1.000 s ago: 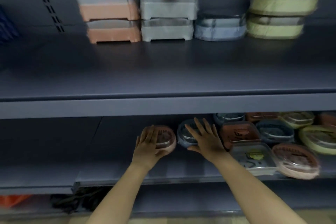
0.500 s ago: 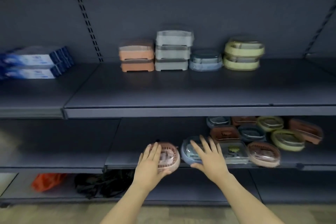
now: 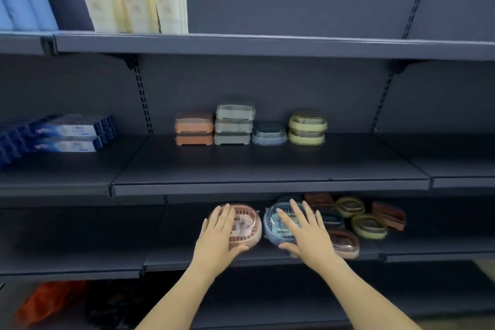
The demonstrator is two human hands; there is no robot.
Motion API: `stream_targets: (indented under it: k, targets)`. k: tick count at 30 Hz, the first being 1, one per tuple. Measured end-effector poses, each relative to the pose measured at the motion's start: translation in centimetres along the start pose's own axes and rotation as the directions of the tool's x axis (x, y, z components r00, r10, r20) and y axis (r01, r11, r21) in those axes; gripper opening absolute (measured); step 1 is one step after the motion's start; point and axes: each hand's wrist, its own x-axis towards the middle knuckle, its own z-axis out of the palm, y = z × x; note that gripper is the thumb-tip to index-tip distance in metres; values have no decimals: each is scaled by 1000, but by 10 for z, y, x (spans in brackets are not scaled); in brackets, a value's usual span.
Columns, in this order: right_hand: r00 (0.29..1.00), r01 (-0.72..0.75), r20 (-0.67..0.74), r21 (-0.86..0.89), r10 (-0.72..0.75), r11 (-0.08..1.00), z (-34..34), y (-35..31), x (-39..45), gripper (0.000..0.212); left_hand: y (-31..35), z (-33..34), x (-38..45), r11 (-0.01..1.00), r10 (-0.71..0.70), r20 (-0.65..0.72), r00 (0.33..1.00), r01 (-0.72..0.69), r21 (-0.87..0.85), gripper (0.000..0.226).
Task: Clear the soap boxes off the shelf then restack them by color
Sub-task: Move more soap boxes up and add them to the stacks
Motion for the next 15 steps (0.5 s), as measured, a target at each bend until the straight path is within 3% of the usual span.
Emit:
stream_targets:
  k: [9,15]
  targets:
    - [983,2,-183,-74,-16,997,-72,28,6,88,15,-62,35,999,14,-109,994,-10,38,93]
    - [991,-14,-133,-39,9,999,-90,44,26,82,15,-85,64,1000,15,-108,994,-13,18,93]
